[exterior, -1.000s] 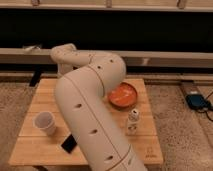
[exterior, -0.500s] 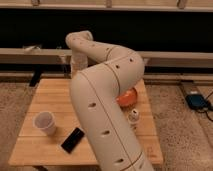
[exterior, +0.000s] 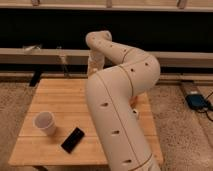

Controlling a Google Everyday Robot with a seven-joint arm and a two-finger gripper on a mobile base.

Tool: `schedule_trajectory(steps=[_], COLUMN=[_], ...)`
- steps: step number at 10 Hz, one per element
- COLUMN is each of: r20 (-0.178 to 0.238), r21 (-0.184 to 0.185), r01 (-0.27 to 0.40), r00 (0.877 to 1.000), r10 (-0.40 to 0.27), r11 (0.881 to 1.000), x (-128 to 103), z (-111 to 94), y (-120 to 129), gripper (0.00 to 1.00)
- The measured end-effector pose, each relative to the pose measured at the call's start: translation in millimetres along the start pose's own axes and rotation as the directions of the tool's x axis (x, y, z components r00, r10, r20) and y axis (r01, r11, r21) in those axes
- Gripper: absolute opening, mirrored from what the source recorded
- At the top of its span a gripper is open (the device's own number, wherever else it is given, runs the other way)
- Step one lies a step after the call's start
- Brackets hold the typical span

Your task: Place the white sponge in the ceramic bowl

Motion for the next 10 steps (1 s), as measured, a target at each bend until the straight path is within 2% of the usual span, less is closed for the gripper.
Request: schedule_trajectory(steps=[6, 8, 9, 10], r20=[0.013, -0.006, -0.020, -0.029], r21=[0.069, 0.102, 0.120, 0.132], r01=[-0.112, -0.144, -0.150, -0.153], r00=[0.994, 0.989, 0.988, 0.987], r10=[0.112, 0.145, 0.154, 0.158], r11=[0.991, 0.984, 0.981, 0.979], x=[22.7, 35.4, 40.6, 42.7], z=[-10.9, 0.7, 12.4, 21.8], y=[-95.2, -127.7, -136.1, -139.1], gripper=[0.00, 0.00, 0.01, 0.06])
